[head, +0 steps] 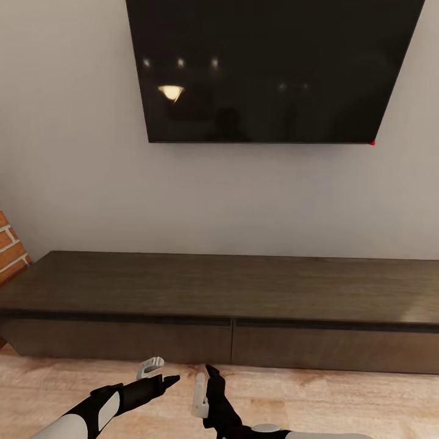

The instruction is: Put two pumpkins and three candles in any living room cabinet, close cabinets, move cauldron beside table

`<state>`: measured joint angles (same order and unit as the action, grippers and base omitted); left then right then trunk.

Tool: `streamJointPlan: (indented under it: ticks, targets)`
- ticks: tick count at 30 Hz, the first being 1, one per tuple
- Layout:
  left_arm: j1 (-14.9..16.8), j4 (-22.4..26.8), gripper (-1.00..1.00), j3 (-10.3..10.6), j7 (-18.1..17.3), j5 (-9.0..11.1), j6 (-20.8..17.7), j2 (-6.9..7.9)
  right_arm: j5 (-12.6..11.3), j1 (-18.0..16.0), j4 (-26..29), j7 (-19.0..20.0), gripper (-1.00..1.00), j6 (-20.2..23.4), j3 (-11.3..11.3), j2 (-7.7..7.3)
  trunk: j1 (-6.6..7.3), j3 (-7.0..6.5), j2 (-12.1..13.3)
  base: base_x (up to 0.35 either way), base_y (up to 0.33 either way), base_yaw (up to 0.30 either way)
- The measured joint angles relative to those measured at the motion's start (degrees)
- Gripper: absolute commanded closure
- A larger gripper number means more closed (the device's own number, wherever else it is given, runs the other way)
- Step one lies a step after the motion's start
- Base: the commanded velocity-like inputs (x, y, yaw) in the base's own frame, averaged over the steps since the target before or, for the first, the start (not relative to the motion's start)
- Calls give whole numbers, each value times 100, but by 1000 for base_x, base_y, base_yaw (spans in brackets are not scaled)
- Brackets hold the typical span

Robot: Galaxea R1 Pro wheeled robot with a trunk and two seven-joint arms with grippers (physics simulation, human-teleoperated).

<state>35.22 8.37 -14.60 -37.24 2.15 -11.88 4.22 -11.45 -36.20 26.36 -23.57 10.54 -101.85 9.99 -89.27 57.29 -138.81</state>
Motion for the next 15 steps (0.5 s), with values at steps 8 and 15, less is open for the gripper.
streamJointPlan:
  ticks: [8, 15]
  targets:
    - [0, 1, -100, -1, 0, 0, 0, 0, -9, -1, -279, -313, -100, 5, 42, 0, 0, 0, 0, 0, 0, 0]
    - [0, 1, -100, 1, 0, 0, 0, 0, -32, -1, -548, -965, -100, -15, 54, 0, 0, 0, 0, 0, 0, 0]
